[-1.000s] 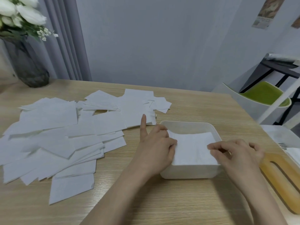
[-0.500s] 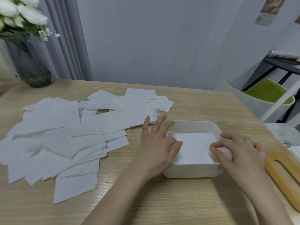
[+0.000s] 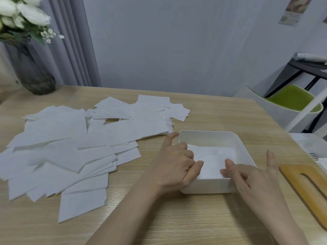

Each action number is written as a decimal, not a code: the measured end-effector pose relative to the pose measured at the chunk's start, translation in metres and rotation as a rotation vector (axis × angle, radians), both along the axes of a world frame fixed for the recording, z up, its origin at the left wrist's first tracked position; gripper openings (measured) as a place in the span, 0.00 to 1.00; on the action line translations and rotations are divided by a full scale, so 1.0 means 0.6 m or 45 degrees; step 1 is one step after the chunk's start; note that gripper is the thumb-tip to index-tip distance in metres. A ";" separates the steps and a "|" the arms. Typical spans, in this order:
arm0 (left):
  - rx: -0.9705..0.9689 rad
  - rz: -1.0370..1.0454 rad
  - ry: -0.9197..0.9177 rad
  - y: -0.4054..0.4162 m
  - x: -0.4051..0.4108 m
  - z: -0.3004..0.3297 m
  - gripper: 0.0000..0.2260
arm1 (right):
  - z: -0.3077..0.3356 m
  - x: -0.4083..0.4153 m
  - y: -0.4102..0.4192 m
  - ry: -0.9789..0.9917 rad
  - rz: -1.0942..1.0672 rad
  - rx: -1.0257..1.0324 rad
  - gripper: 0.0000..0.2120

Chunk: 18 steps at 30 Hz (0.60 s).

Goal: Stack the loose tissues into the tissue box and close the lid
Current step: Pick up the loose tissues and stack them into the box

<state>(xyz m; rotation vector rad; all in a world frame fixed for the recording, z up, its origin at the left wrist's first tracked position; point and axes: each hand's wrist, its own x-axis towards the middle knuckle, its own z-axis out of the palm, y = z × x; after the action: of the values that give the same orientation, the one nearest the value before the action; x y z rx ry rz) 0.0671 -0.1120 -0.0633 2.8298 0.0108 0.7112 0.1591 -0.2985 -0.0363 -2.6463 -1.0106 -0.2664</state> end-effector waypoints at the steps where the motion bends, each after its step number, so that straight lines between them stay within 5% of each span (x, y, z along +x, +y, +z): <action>1: 0.016 0.002 0.009 0.000 0.001 0.002 0.27 | -0.002 0.001 0.001 -0.004 -0.001 0.008 0.33; 8: 0.037 -0.008 0.086 0.000 0.001 0.010 0.28 | -0.008 0.019 0.007 0.021 -0.022 -0.022 0.37; 12: 0.008 -0.011 0.142 -0.004 -0.002 0.018 0.30 | -0.007 0.027 0.006 0.042 -0.006 -0.129 0.31; 16: 0.011 -0.047 0.148 -0.003 -0.001 0.024 0.31 | -0.004 0.029 0.004 0.159 -0.028 -0.232 0.42; 18: 0.026 -0.065 0.143 -0.001 0.002 0.026 0.31 | -0.014 0.036 0.004 0.165 -0.033 -0.200 0.40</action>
<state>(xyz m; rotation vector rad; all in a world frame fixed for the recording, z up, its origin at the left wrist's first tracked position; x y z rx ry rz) 0.0681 -0.1127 -0.0474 2.8750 -0.0502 0.5437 0.1805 -0.2962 -0.0444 -2.7766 -0.9928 -0.0208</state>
